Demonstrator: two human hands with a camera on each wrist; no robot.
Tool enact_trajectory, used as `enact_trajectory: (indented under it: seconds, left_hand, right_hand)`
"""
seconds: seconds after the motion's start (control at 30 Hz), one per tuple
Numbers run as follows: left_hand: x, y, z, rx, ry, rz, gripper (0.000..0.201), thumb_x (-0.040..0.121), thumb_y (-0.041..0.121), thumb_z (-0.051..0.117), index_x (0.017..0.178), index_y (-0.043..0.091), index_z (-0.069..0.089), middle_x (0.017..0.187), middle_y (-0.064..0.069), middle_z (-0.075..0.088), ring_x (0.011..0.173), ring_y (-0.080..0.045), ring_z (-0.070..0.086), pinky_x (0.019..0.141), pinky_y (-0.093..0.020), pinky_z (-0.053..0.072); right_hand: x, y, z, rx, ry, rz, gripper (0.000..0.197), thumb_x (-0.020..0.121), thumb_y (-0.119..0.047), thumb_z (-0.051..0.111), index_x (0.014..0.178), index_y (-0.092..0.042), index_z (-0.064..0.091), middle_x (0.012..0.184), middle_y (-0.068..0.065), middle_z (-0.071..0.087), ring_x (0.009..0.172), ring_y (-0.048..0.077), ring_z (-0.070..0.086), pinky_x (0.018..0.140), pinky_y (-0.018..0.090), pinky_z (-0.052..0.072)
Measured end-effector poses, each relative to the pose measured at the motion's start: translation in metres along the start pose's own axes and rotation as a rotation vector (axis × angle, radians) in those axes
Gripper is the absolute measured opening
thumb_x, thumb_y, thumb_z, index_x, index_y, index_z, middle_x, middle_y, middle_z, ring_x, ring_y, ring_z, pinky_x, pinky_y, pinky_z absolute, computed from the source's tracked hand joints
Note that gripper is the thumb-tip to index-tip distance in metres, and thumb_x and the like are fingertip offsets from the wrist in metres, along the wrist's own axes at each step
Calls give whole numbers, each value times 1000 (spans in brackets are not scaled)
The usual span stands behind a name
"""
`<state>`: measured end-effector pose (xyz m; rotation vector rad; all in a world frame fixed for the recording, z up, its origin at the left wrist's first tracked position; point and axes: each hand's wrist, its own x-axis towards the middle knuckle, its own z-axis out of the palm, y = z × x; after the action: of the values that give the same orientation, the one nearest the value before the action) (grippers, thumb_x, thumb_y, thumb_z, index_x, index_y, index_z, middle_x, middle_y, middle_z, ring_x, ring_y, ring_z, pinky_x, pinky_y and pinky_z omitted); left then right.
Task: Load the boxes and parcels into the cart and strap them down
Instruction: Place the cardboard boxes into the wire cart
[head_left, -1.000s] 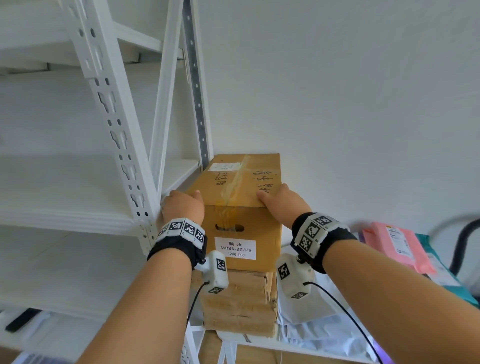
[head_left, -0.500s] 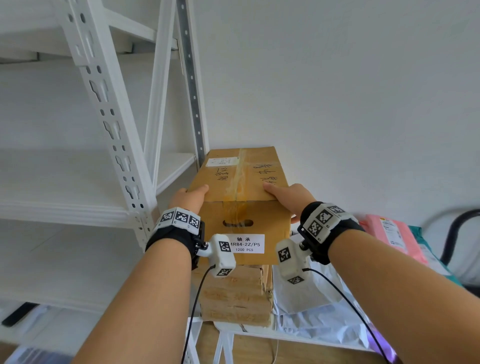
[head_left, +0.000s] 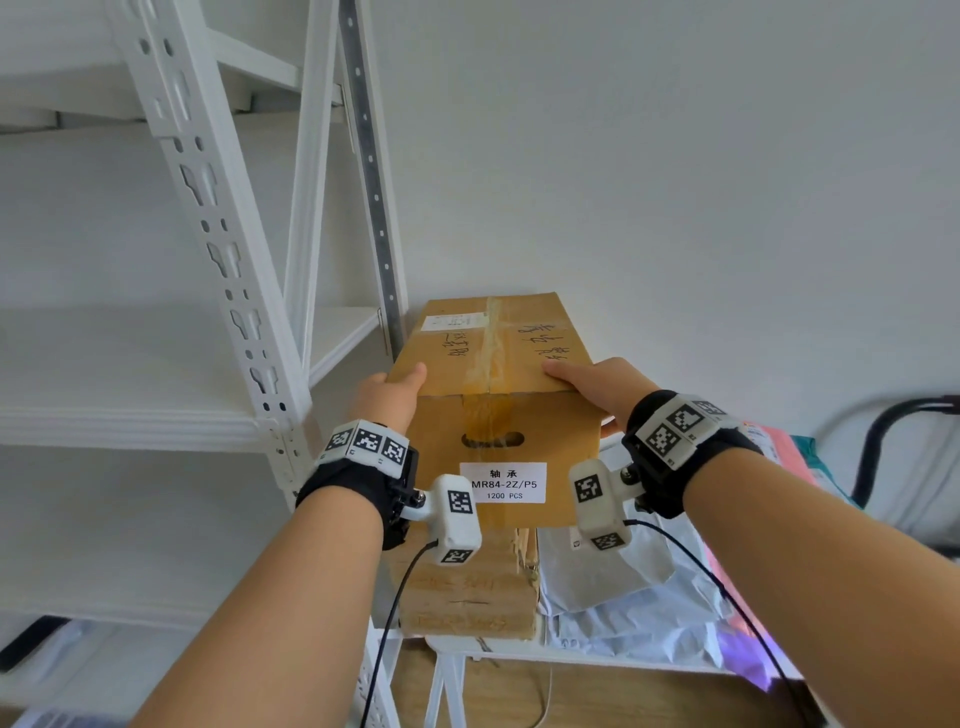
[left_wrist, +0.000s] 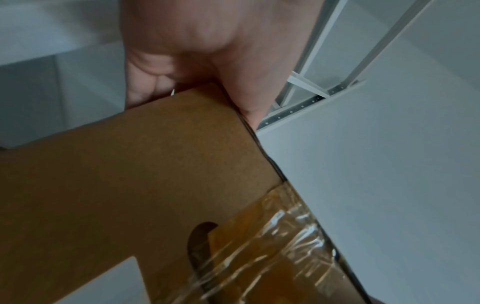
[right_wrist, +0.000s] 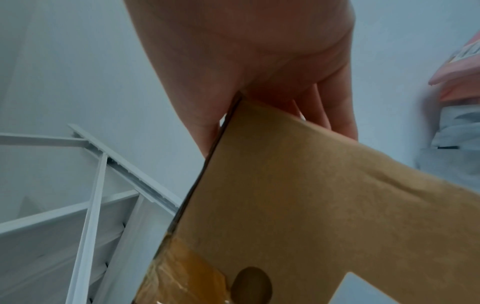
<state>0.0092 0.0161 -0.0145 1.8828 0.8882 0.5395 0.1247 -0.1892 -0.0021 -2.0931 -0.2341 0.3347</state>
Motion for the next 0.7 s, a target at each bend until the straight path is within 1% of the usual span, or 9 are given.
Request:
enact_trajectory:
  seconds: [0.1, 0.17, 0.27, 0.3, 0.37, 0.47, 0.57, 0.6, 0.7]
  left_hand:
    - [-6, 10, 5, -55, -14, 29, 35, 90, 52, 51, 98, 19, 60, 86, -2, 62, 81, -23, 59, 81, -36, 48]
    - [-11, 17, 10, -82, -26, 53, 37, 87, 54, 54, 102, 21, 61, 89, 1, 63, 84, -22, 60, 87, -39, 50]
    - [-19, 26, 22, -159, -49, 69, 61, 78, 60, 59, 123, 20, 60, 115, 0, 65, 101, -24, 61, 95, -43, 48]
    - [-22, 29, 27, -184, -61, 76, 63, 78, 60, 60, 127, 22, 58, 122, 2, 62, 102, -22, 60, 95, -40, 47]
    - [-30, 36, 39, -220, -90, 93, 56, 83, 55, 61, 129, 24, 56, 120, 7, 59, 100, -19, 56, 91, -34, 44]
    - [-44, 49, 60, -271, -140, 116, 57, 85, 51, 62, 135, 25, 52, 123, 6, 58, 104, -19, 54, 92, -34, 43]
    - [-60, 64, 85, -326, -198, 144, 51, 88, 44, 63, 133, 22, 54, 112, 7, 59, 93, -15, 49, 85, -30, 40]
    - [-64, 68, 94, -328, -218, 154, 50, 88, 43, 63, 133, 22, 54, 116, 4, 61, 93, -15, 48, 84, -30, 40]
    - [-78, 79, 124, -333, -267, 187, 49, 89, 42, 62, 132, 21, 55, 123, 3, 61, 94, -14, 48, 84, -29, 39]
  right_hand:
    - [-7, 5, -13, 23, 36, 2, 66, 78, -62, 66, 119, -11, 54, 109, 8, 65, 96, 28, 65, 83, 45, 58]
    - [-11, 8, -23, 50, 64, 4, 64, 77, -61, 66, 117, -12, 55, 106, 7, 66, 94, 26, 66, 82, 43, 58]
    - [-20, 15, -38, 104, 110, -11, 58, 78, -59, 67, 113, -14, 57, 96, 3, 66, 86, 21, 66, 73, 36, 58]
    - [-23, 19, -44, 120, 130, -16, 56, 79, -59, 67, 111, -14, 57, 92, 1, 65, 83, 19, 65, 69, 34, 56]
    - [-30, 27, -56, 159, 176, -28, 52, 81, -56, 67, 110, -14, 59, 89, -1, 65, 80, 17, 64, 62, 28, 53]
    - [-43, 44, -78, 203, 221, -44, 50, 83, -52, 67, 113, -13, 60, 92, -2, 66, 81, 14, 63, 58, 24, 47]
    - [-53, 64, -106, 227, 255, -37, 42, 86, -49, 65, 111, -15, 60, 90, -5, 65, 77, 8, 60, 50, 19, 45]
    - [-56, 70, -115, 232, 263, -33, 42, 86, -49, 65, 110, -16, 60, 91, -5, 65, 78, 9, 61, 51, 19, 49]
    - [-60, 91, -143, 207, 302, -19, 47, 82, -55, 66, 110, -18, 61, 100, 0, 69, 91, 19, 66, 80, 35, 57]
